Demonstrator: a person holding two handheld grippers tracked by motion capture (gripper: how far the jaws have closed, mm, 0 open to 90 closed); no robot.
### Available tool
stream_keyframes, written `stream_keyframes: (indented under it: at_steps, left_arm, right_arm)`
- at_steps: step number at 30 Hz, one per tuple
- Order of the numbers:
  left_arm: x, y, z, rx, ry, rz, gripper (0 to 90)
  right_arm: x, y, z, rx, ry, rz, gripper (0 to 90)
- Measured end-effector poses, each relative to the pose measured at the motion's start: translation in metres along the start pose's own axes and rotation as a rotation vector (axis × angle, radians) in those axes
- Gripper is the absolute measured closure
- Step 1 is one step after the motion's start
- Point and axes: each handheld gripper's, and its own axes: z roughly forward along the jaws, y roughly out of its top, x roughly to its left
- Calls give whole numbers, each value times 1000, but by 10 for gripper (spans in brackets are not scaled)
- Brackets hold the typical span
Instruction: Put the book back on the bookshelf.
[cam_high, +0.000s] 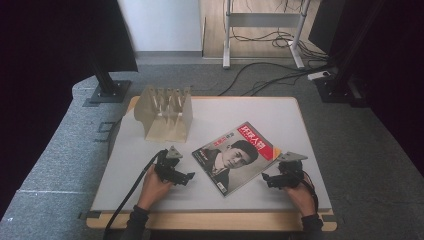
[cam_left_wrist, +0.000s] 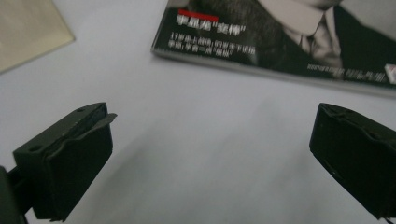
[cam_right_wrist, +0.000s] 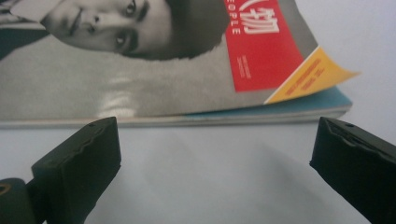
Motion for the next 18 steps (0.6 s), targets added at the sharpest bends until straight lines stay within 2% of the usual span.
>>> stream_keyframes:
  at_steps: [1, 3, 4, 10, 11, 13, 18]
  left_arm:
    - [0, 7, 1, -3, -2, 5, 0]
    - [0, 10, 1, -4, -1, 6, 0]
    - [0, 15, 3, 7, 3, 23, 0]
    - [0, 29, 6, 4, 4, 46, 0]
    - [-1, 34, 7, -6, -6, 51, 0]
    - [-1, 37, 8, -5, -11, 53, 0]
    - [-3, 55, 14, -10, -14, 89, 0]
  right_arm:
    - [0, 3, -1, -5, -5, -5, 6]
    - [0, 5, -1, -4, -11, -13, 5]
    - [-1, 7, -3, -9, -17, -19, 3]
    - [-7, 18, -7, -31, -18, -13, 1]
    - [-9, 23, -5, -31, -2, -12, 0]
    - [-11, 27, -3, -24, -1, -16, 0]
    - [-13, 37, 4, -14, -2, -39, 0]
